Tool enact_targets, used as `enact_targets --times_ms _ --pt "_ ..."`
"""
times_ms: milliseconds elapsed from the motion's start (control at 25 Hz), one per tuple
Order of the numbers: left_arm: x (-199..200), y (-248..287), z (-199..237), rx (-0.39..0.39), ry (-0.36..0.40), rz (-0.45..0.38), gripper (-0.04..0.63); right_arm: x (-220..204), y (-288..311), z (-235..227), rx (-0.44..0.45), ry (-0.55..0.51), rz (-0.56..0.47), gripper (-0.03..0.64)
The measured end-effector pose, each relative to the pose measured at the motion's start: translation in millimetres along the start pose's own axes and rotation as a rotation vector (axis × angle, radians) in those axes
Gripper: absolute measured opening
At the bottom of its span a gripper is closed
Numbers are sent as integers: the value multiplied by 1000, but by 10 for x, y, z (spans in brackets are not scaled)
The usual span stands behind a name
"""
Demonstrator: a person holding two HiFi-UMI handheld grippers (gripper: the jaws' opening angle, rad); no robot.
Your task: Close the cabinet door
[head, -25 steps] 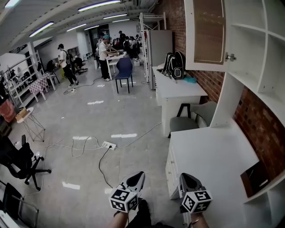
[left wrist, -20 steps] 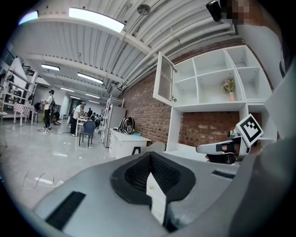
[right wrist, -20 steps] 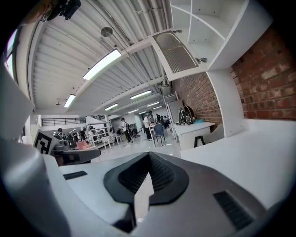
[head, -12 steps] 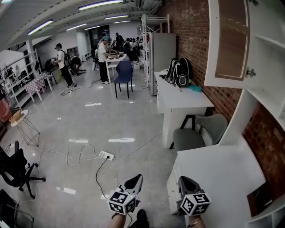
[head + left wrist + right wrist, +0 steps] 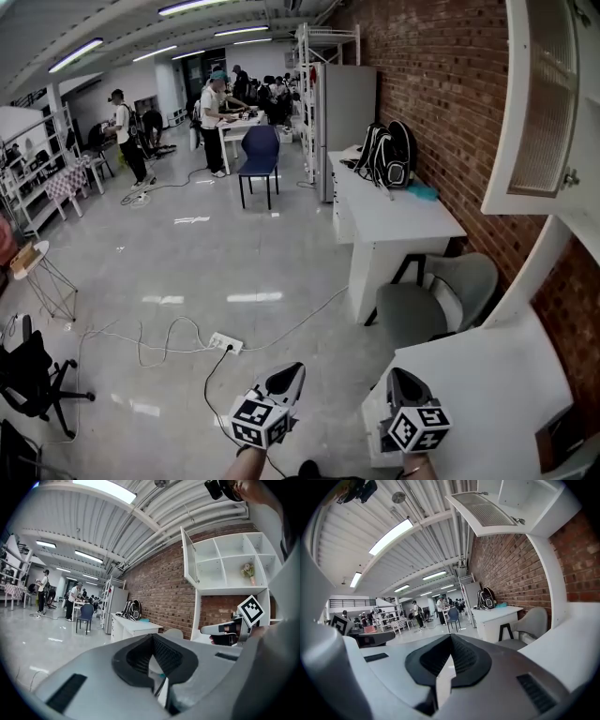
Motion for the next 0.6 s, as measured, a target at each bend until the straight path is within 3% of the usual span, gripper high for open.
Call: enact_targets --times_ms 240,600 --pt "163 443 216 -56 -2 9 9 169 279 -189 -57 12 12 2" --pt "557 1423 147 -163 33 -36 9 548 487 -881 -154 43 -73 1"
Point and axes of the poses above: the fingertips, and each gripper's own axes: y forward along the fingers, z to its left, x out of its top, the point moved 9 cm from there along -y, backward along the fingers, and after that the axes turned 6 degrees about z, right-handed, at the moved point
